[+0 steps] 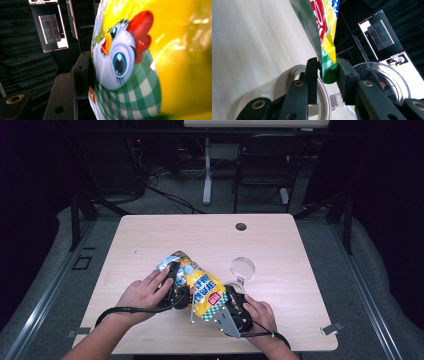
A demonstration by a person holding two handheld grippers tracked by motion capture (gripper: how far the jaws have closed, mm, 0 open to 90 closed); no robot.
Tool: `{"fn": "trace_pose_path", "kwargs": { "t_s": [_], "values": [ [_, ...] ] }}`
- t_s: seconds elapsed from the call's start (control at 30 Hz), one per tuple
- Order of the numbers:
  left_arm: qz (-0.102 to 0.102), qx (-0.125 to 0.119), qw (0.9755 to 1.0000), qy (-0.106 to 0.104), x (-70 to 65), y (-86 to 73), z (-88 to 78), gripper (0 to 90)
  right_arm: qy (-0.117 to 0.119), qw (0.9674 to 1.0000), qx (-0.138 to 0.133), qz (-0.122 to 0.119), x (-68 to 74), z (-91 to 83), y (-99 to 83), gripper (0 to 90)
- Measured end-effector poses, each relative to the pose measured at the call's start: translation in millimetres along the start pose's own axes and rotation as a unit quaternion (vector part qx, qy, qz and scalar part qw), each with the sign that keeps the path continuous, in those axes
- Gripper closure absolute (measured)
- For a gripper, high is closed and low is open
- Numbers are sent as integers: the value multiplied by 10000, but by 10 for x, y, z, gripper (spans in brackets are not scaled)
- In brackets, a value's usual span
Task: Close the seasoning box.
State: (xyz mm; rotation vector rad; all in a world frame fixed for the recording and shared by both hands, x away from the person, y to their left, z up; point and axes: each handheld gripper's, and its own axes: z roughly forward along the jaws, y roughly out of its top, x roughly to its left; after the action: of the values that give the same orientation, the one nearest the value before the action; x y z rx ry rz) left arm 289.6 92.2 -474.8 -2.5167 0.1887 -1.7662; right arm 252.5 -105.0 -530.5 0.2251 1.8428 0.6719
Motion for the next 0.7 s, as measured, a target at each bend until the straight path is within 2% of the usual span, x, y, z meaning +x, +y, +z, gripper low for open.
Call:
{"fn": "trace_pose_path", "kwargs": {
  "t_s": [0.7],
  "values": [
    [390,41,9986,344,34,36,-46,544,-40,10000,-34,70,5,4,2,713]
  ]
}}
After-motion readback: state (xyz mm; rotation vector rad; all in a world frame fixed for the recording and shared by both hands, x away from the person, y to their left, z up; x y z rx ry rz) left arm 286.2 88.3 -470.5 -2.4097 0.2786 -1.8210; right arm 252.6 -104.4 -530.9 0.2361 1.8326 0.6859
